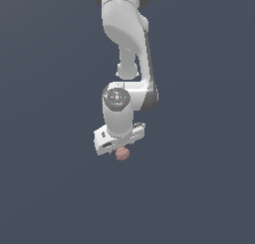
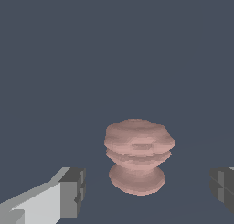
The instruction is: Pick up the object and move it to a goal position.
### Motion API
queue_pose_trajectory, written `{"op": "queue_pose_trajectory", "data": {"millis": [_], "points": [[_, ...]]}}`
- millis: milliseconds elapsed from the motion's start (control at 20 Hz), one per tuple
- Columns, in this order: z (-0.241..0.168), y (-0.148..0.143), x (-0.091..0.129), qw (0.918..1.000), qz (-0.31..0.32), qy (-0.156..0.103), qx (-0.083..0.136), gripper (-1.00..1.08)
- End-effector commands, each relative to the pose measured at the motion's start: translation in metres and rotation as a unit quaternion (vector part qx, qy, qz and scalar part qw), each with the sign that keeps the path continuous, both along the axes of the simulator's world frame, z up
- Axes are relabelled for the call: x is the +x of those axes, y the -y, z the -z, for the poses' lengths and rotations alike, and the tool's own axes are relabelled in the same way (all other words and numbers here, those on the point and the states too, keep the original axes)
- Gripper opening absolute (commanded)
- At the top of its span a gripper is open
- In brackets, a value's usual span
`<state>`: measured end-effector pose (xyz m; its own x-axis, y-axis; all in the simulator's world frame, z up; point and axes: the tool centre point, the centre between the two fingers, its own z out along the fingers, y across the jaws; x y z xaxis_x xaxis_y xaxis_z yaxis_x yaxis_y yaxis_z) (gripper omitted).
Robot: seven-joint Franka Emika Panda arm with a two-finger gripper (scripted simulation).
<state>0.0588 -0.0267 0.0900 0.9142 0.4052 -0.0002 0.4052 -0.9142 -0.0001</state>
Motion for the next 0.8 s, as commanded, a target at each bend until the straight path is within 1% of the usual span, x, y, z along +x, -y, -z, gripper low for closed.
{"op": "queue_pose_trajectory", "data": {"millis": [0,450,750], "points": [[0.003,0.000,0.000,1.0000,0.000,0.000,0.000,1.00],[0.044,0.000,-0.001,1.0000,-0.002,0.000,0.000,1.00],[0.050,0.000,0.000,1.0000,-0.002,0.000,0.000,1.00]]}}
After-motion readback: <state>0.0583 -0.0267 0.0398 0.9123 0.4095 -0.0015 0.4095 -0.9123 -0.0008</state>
